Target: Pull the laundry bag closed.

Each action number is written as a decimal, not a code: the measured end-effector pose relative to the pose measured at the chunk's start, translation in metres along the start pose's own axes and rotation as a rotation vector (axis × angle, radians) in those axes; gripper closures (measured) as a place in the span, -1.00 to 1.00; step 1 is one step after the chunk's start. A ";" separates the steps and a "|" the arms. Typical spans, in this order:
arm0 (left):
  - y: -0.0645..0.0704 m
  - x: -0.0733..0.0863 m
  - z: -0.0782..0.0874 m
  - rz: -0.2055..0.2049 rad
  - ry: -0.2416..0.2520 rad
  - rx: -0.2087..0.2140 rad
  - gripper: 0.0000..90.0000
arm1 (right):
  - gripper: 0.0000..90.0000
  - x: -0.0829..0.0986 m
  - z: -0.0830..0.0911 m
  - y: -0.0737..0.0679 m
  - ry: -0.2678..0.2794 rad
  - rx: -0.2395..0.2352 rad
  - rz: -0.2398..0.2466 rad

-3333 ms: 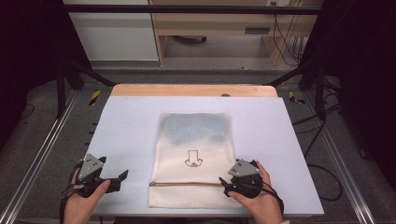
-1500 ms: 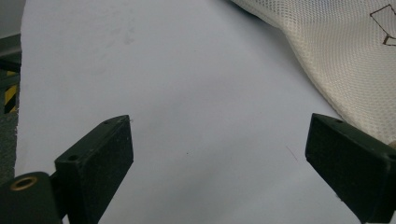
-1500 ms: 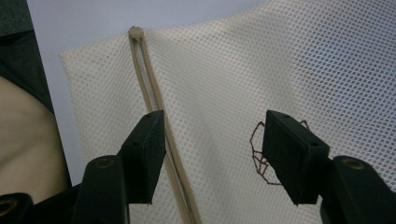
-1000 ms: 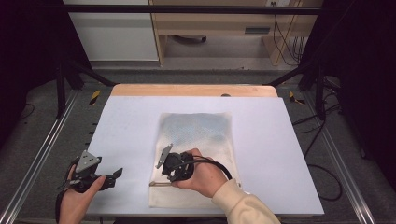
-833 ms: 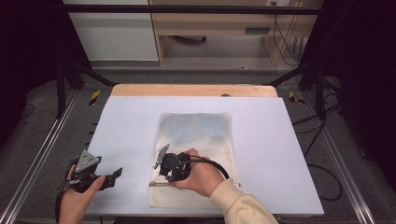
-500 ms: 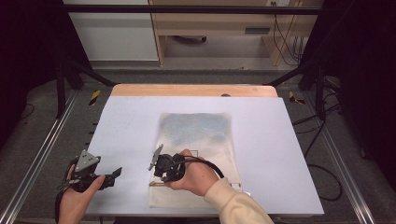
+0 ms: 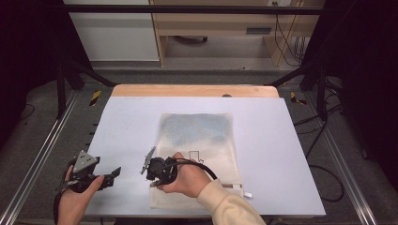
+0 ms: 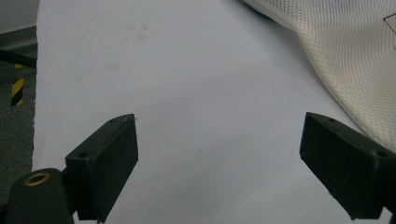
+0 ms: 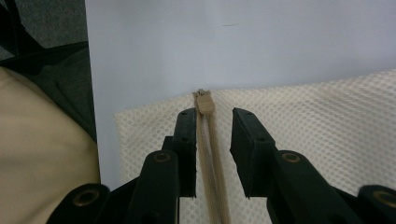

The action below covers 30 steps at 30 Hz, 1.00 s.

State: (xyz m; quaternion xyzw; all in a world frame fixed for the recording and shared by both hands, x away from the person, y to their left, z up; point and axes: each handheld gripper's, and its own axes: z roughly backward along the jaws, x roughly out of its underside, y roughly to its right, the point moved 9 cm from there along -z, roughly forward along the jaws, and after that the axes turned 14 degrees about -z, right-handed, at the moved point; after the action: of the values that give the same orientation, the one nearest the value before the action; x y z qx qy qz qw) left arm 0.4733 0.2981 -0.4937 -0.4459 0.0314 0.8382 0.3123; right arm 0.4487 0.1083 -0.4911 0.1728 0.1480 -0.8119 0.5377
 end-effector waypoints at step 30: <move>0.058 -0.008 0.022 0.034 0.066 0.163 -0.74 | 0.82 -0.008 -0.003 -0.004 0.024 -0.087 -0.001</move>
State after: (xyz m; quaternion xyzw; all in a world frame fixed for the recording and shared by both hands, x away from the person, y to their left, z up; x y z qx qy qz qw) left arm 0.4284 0.2545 -0.4876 -0.4456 0.1174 0.8230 0.3321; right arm 0.4484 0.1173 -0.4904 0.1589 0.1897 -0.8027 0.5426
